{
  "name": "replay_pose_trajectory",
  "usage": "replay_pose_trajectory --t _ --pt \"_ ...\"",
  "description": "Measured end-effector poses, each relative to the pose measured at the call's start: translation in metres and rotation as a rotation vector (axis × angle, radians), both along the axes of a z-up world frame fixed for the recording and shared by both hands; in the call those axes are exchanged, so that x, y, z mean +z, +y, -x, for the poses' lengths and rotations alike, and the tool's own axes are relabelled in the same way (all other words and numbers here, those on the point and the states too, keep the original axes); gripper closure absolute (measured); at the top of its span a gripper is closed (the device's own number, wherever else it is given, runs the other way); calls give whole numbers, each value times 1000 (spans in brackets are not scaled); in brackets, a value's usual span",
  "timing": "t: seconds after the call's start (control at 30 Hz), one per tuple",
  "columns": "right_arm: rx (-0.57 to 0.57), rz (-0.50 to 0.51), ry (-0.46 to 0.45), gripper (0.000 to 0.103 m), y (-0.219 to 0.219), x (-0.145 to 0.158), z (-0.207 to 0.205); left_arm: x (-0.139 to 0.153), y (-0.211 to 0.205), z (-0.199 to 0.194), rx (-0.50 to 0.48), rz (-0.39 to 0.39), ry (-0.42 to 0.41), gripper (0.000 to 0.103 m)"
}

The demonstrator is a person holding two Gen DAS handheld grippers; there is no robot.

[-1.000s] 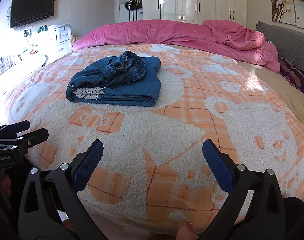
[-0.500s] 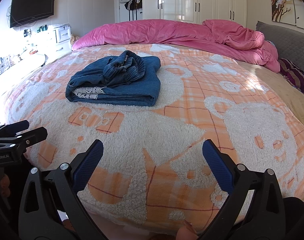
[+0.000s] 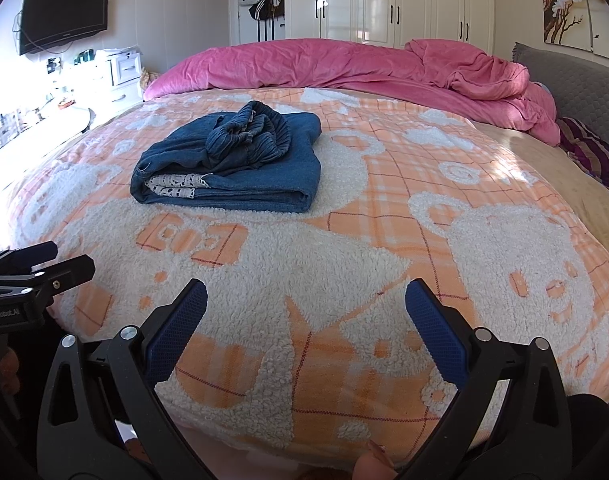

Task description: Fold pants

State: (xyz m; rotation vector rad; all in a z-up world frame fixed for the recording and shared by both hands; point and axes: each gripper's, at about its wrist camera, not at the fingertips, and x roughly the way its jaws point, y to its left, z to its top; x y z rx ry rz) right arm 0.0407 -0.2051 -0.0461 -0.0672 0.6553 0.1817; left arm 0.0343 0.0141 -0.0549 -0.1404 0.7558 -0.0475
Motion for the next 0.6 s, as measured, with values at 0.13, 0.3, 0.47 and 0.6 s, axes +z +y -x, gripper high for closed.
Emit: replay_pose_trajectory --t 0.13,0.3,0.47,0.6 --pt "-1 2 -1 9 0 0 0 0 0 -1 0 0 0 5" --pt "-1 1 0 9 0 0 0 0 0 0 4 -7 1 5" --pt "0 2 0 9 0 0 0 -1 -2 -1 4 -5 11 5" --pt "-2 1 1 9 0 0 0 -1 -3 -1 -1 -5 12 5"
